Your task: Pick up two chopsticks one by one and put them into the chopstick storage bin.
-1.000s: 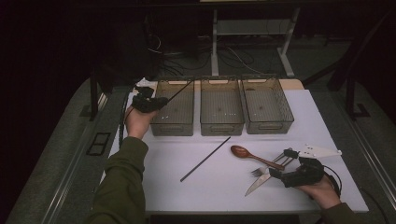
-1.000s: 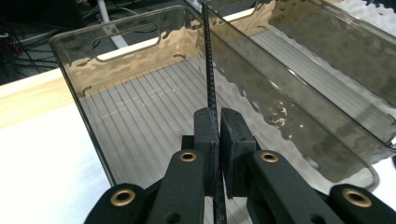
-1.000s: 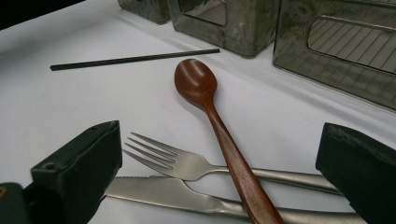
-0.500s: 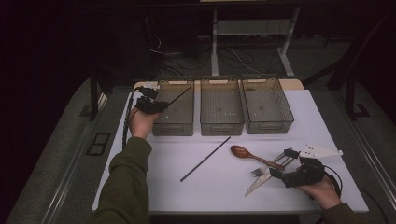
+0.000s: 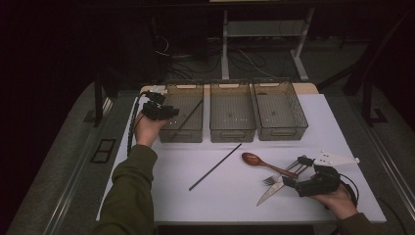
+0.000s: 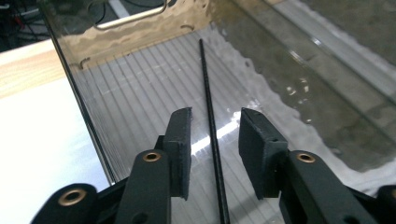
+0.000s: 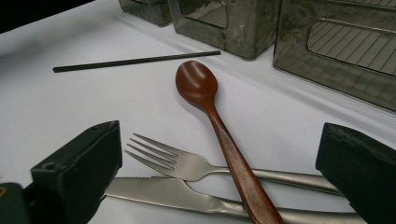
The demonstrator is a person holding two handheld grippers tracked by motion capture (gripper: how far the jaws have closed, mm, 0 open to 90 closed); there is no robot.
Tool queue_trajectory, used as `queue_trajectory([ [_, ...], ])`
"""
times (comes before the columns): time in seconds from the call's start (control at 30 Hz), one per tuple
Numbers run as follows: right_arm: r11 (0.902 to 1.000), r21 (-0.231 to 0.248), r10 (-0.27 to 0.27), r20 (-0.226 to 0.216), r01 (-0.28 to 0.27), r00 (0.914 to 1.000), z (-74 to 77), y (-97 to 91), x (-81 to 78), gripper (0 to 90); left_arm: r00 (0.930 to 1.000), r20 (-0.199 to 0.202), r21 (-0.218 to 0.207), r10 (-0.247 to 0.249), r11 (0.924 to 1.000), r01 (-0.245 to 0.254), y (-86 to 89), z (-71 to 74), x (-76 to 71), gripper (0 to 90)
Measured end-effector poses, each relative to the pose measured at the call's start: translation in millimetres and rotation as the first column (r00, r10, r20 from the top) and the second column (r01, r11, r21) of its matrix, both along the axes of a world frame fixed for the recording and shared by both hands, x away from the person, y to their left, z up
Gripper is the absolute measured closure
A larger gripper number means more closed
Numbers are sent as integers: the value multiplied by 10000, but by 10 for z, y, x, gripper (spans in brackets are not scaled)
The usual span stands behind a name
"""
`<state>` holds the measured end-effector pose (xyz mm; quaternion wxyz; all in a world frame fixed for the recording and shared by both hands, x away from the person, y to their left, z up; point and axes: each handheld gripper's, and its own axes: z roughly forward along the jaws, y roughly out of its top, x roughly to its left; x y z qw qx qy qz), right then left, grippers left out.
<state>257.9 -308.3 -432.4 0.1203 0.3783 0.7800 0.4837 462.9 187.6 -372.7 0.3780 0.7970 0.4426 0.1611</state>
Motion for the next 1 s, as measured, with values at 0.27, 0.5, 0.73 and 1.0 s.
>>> queue_trajectory([
  [0.27,10000,8,-12,6,12,10000,3,-4,0,0,9975,431,-566,-564,9967,588,-11,179,-192,515],
  [0.5,10000,7,-20,21,20,10000,7,-4,-3,0,9902,874,-1065,-1089,9873,1180,-49,247,-411,425],
  [0.73,10000,31,-25,7,25,10000,7,-4,-3,0,9805,1149,-1102,-1591,9789,1718,-141,244,-640,364],
  [1.0,10000,49,-44,33,44,10000,11,-4,-9,0,9673,1314,-1242,-2172,9644,2334,-307,190,-894,342],
])
